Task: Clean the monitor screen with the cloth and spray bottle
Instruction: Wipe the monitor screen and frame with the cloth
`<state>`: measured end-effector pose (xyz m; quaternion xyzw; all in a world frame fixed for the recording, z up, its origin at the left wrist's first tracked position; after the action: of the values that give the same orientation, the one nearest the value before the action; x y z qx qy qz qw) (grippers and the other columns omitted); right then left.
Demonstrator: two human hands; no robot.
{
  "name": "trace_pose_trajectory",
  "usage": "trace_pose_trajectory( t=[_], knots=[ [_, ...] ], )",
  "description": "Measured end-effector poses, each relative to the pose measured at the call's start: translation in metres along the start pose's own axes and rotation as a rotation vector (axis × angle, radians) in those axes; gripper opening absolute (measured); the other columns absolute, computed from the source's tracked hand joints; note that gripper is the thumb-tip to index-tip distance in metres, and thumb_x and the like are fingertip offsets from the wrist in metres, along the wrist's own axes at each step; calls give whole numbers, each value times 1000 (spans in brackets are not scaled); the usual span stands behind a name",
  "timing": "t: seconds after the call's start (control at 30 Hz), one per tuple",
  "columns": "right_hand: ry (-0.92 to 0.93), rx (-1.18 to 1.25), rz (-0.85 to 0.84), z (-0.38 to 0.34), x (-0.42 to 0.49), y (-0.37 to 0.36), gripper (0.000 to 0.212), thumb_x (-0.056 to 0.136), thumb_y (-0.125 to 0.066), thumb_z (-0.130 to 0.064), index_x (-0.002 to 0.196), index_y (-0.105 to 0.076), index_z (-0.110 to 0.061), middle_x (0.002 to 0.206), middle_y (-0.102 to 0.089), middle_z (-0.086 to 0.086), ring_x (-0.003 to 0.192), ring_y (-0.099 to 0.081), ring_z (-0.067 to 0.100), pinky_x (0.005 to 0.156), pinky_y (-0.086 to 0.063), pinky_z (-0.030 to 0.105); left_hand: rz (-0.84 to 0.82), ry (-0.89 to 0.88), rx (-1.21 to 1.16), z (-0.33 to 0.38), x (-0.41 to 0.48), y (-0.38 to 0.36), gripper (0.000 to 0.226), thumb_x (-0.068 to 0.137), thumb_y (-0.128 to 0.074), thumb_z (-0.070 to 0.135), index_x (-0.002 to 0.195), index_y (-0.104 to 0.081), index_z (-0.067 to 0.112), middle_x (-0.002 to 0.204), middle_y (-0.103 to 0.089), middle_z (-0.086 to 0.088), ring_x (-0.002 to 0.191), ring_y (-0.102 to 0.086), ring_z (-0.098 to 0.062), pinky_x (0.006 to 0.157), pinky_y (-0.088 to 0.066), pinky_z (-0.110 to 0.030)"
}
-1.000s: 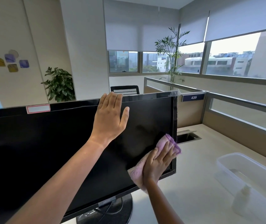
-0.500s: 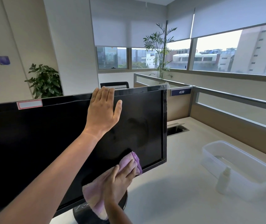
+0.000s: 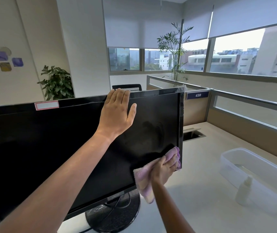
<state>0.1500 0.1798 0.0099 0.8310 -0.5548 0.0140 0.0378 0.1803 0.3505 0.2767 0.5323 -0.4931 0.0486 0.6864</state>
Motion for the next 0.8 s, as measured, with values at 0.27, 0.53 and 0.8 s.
trace_pose_trajectory(
  t=[0.27,0.53,0.8],
  knots=[
    [-28,5,-51,-53,-3,-13,51,100,-19,-34,147,-6,-22,157,-3,6,144,6,26,117,-1,47,2,-41,28,-36,-14,30,61,90,-12,38,127,-48,5,125,-59,-13,119,-53,-28,109,-32,-38],
    [592,45,-179,-205,-115,-71,52,93,-14,-42,139,1,-23,153,3,1,143,11,25,117,9,35,80,46,119,-83,-50,57,56,92,-18,35,125,-52,4,130,-56,-16,130,-44,-30,110,-30,-43],
    [1274,-307,-286,-189,-265,-126,55,94,-31,-42,145,-13,-32,155,-12,-3,144,-1,24,114,-11,42,190,181,207,-137,-97,88,58,96,-12,36,124,-49,0,124,-57,-23,121,-49,-37,107,-34,-47]
  ],
)
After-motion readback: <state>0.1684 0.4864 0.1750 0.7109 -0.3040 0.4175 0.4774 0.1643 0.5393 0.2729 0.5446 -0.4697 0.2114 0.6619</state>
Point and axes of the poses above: each hand's wrist, its own x-axis towards the middle knuckle, its own y-axis out of the back of the hand, z = x × y, the point moved 9 cm from there along x, towards the middle knuckle
